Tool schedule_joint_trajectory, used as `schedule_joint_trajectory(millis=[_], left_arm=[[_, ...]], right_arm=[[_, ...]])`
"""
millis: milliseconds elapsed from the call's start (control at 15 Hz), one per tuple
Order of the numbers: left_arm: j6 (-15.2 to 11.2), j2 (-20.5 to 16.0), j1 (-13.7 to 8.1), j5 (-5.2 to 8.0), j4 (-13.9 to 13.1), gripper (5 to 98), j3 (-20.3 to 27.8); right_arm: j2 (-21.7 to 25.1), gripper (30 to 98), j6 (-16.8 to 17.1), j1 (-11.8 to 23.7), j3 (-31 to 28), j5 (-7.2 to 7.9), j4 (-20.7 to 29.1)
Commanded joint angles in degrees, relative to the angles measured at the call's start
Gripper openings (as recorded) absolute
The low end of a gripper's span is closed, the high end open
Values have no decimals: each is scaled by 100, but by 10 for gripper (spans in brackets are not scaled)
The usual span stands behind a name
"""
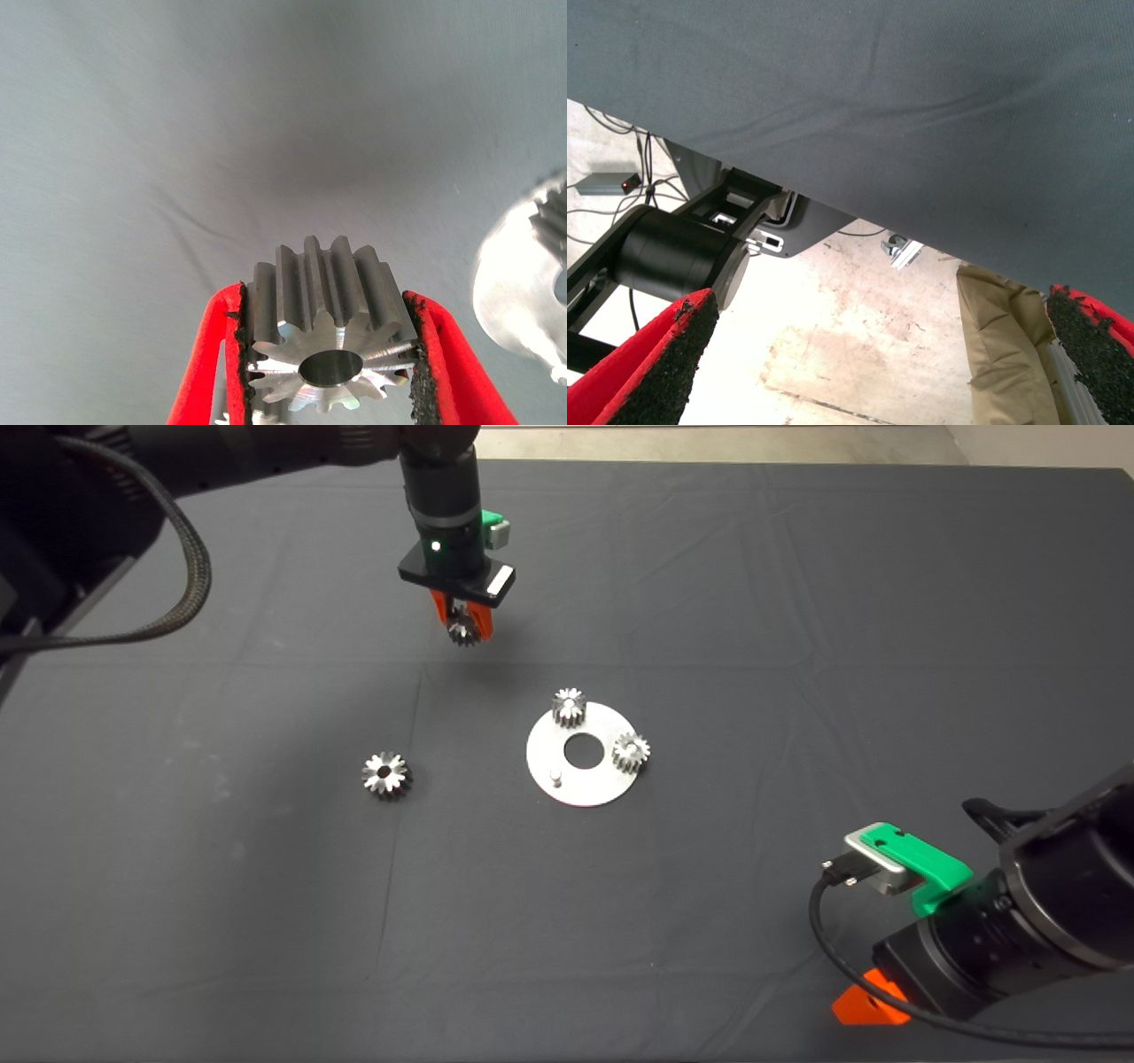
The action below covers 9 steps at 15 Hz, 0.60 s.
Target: Remove an incorrectly installed larger gear and replace it with the correct smaller gear
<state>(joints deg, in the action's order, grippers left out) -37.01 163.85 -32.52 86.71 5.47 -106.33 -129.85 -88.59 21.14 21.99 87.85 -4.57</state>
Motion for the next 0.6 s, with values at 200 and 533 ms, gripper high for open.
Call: schedule_joint_trajectory(millis=[200,533], left_arm=[[-1819,-111,-141,243,-925,279,2196],[-2903,91,-141,215,-218,276,3089]], right_arm=[[-45,977,17,491,366,462,279],[-55,977,766,1130,1379,462,229]])
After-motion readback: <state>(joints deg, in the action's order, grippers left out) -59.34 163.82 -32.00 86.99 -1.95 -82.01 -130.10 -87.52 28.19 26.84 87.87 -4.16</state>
